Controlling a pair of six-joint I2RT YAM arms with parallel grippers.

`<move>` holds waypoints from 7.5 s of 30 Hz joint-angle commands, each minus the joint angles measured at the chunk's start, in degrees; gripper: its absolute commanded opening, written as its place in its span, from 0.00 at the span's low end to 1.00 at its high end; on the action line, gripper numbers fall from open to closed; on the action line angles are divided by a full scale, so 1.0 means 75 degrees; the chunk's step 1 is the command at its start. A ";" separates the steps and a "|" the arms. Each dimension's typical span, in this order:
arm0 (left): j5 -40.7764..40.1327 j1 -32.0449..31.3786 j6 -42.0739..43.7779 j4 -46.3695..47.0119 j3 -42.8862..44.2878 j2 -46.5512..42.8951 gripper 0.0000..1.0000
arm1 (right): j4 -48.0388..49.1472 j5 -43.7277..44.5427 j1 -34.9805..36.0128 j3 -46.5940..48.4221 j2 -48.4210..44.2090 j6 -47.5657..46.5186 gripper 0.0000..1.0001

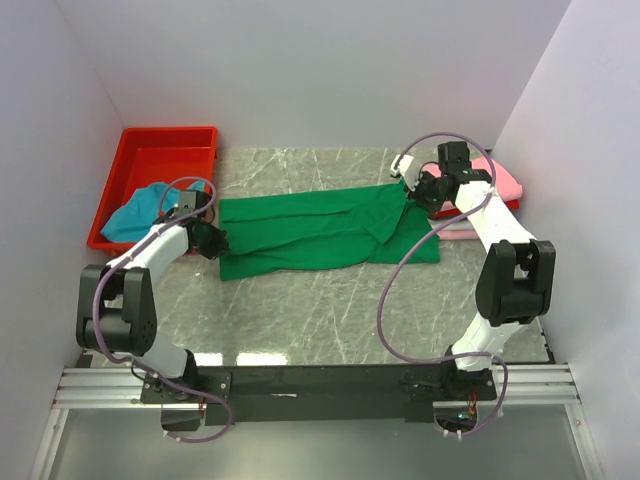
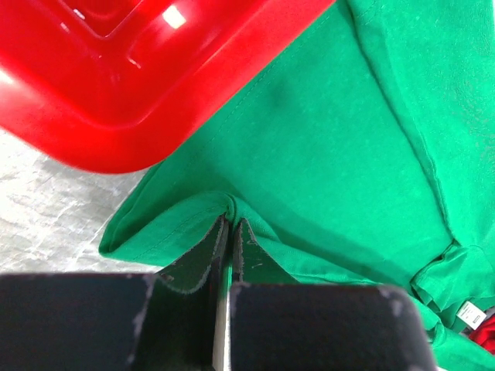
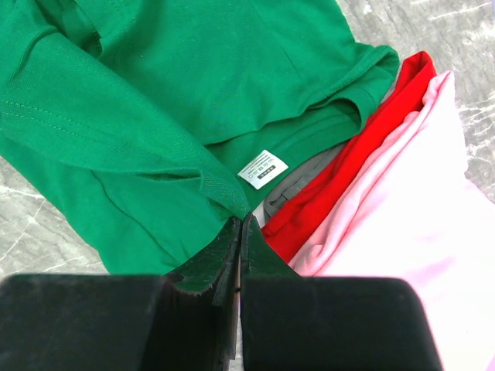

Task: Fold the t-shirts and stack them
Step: Fold the tshirt

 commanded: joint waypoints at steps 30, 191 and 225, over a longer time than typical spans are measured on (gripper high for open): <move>0.0460 0.0019 0.2002 0.0911 -0.3002 -0.4388 0.60 | 0.0037 -0.0050 0.0144 0.0656 0.0308 0.0256 0.00; -0.0223 -0.1083 0.1732 0.0454 -0.3224 -0.7246 0.56 | -0.2541 -0.0906 0.1913 0.3618 0.3096 0.0397 0.57; 0.0610 -0.1083 0.2259 0.0911 -0.3037 -0.6415 0.55 | 0.0801 0.1987 0.3052 0.3810 0.2715 0.3141 0.68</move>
